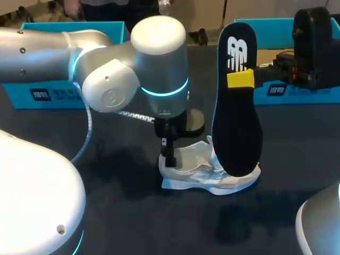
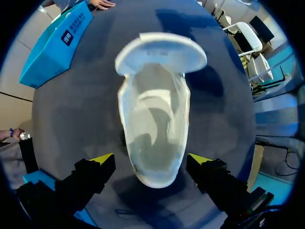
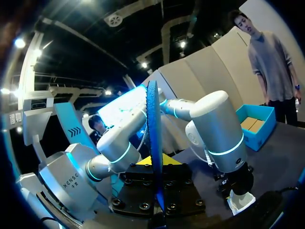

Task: Take the shoe out of the shoebox, open the shoe tongue, remove and reinsert the insole, then place the shoe into the shoebox

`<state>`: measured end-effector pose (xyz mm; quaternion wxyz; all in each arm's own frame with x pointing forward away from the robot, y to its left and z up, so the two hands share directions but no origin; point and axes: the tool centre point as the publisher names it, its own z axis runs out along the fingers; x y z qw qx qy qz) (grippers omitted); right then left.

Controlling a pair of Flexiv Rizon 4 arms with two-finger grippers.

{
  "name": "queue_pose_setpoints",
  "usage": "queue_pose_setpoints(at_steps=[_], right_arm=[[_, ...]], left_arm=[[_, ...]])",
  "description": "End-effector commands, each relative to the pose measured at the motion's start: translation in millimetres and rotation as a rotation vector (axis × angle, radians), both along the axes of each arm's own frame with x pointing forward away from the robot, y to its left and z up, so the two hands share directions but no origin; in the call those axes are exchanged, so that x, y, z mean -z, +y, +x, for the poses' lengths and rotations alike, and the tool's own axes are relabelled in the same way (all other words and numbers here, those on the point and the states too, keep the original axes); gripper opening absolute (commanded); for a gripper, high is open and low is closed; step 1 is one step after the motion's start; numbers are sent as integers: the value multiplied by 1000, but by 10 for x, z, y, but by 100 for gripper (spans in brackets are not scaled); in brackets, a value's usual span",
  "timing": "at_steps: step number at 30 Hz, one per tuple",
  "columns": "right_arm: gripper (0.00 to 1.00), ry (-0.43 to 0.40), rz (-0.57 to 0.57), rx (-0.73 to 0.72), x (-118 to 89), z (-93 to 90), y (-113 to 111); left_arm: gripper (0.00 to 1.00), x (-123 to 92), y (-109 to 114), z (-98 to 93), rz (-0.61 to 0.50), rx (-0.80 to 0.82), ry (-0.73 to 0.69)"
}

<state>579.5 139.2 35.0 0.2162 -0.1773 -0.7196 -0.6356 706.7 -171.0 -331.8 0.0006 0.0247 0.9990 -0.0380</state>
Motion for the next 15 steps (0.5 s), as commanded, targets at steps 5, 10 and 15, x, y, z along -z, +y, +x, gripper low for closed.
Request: queue_pose_setpoints(at_steps=[5,10,15], right_arm=[[0,1,-2,-4,2,31,30],[0,1,-2,-4,2,31,30],[0,1,-2,-4,2,31,30]], left_arm=[[100,-43,-239,169,-25,8,-39],[100,119,-417,354,-39,-21,-25],[100,295,-562,449,-33,-29,-19]])
